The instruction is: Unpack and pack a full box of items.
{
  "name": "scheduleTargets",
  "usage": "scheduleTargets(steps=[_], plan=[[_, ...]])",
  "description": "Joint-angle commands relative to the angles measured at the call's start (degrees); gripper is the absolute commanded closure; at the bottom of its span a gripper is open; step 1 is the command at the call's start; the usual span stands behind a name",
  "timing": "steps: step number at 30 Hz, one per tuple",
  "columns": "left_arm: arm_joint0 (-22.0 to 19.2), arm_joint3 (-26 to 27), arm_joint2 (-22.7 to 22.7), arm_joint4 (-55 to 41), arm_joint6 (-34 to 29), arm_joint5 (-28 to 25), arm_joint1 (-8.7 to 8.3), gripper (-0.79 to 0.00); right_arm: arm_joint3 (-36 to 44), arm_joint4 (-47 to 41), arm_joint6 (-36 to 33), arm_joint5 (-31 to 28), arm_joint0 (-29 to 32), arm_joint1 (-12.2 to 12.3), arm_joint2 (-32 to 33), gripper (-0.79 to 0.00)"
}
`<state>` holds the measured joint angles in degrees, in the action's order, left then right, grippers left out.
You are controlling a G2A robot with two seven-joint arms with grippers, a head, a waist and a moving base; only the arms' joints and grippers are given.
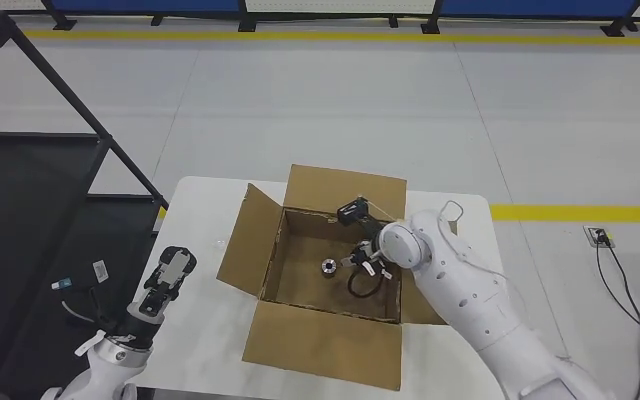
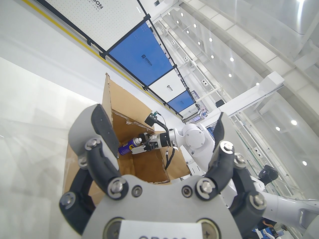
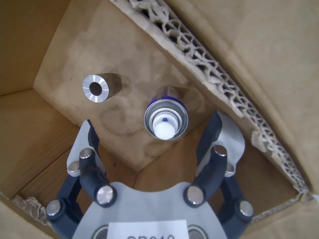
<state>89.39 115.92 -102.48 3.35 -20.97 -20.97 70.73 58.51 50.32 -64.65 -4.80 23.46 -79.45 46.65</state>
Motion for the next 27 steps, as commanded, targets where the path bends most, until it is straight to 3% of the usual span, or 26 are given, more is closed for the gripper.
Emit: scheduleTargets(steps=[1, 12, 16, 20, 27], plan=[[0.0, 0.0, 0.0, 0.0, 0.0, 0.0, 0.0, -0.785, -1.5, -0.3, 0.4, -0.1, -0.5, -0.4, -0.5, -0.714], [0.0, 0.0, 0.0, 0.0, 0.0, 0.0, 0.0, -0.785, -5.4, -1.3, 1.9, -1.0, -2.1, -1.8, -1.7, -0.022], [0.0, 0.0, 0.0, 0.0, 0.0, 0.0, 0.0, -0.785, -2.7, -0.7, 2.2, -1.4, -1.0, -1.3, -0.6, 0.0], [0.0, 0.0, 0.0, 0.0, 0.0, 0.0, 0.0, -0.785, 5.5, 0.6, 2.0, -2.1, 2.7, 0.5, 3.1, 0.0], [0.0, 0.0, 0.0, 0.0, 0.0, 0.0, 0.0, -0.785, 36.8, 9.2, 1.4, -0.4, 20.6, 5.8, 16.6, 0.0]])
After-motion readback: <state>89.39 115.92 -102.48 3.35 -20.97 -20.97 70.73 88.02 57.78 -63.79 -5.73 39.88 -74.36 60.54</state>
